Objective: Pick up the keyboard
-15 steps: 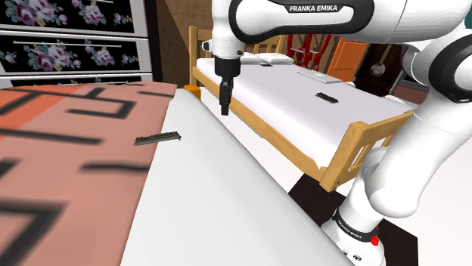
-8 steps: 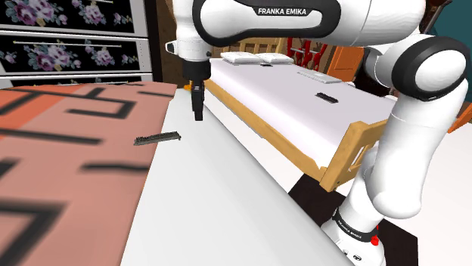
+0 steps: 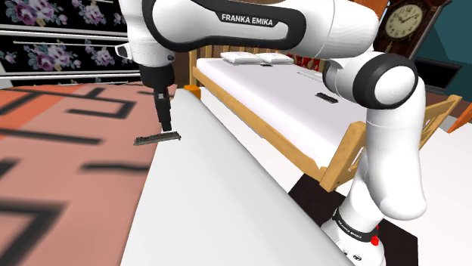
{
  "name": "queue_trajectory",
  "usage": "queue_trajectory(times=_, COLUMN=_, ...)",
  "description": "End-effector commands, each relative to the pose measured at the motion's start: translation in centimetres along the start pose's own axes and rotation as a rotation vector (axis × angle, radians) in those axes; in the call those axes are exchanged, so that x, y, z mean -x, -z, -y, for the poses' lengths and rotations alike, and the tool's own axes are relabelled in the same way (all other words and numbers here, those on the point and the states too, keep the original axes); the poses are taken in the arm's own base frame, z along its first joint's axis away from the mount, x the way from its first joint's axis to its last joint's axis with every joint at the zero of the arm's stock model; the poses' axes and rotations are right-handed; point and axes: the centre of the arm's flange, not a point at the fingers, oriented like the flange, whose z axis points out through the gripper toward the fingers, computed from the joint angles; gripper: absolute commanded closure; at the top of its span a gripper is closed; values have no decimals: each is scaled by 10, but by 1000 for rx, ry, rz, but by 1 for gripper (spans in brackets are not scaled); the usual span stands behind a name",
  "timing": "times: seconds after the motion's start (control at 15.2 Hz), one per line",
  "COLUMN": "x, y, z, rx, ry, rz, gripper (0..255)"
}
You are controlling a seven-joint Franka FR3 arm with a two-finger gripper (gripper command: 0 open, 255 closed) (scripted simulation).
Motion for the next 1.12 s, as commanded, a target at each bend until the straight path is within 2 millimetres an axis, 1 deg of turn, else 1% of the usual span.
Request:
queue_trajectory(times=0.0, x=-27, y=0, z=11, rx=8, ry=53, rz=-1, gripper=0)
queue_trajectory(times=0.07, x=-33, y=0, z=15, rx=10, ry=69, rz=-1, gripper=0)
queue_trajectory(times=0.53, x=-36, y=-37, z=18, rx=10, ry=69, rz=-1, gripper=0)
queue_trajectory(times=0.66, x=-36, y=-40, z=18, rx=10, ry=69, rz=-1, gripper=0)
queue_trajectory(times=0.73, x=-36, y=-41, z=18, rx=10, ry=69, rz=-1, gripper=255)
queue_trajectory(times=1.06, x=-36, y=-41, z=18, rx=10, ry=69, rz=-1, gripper=255)
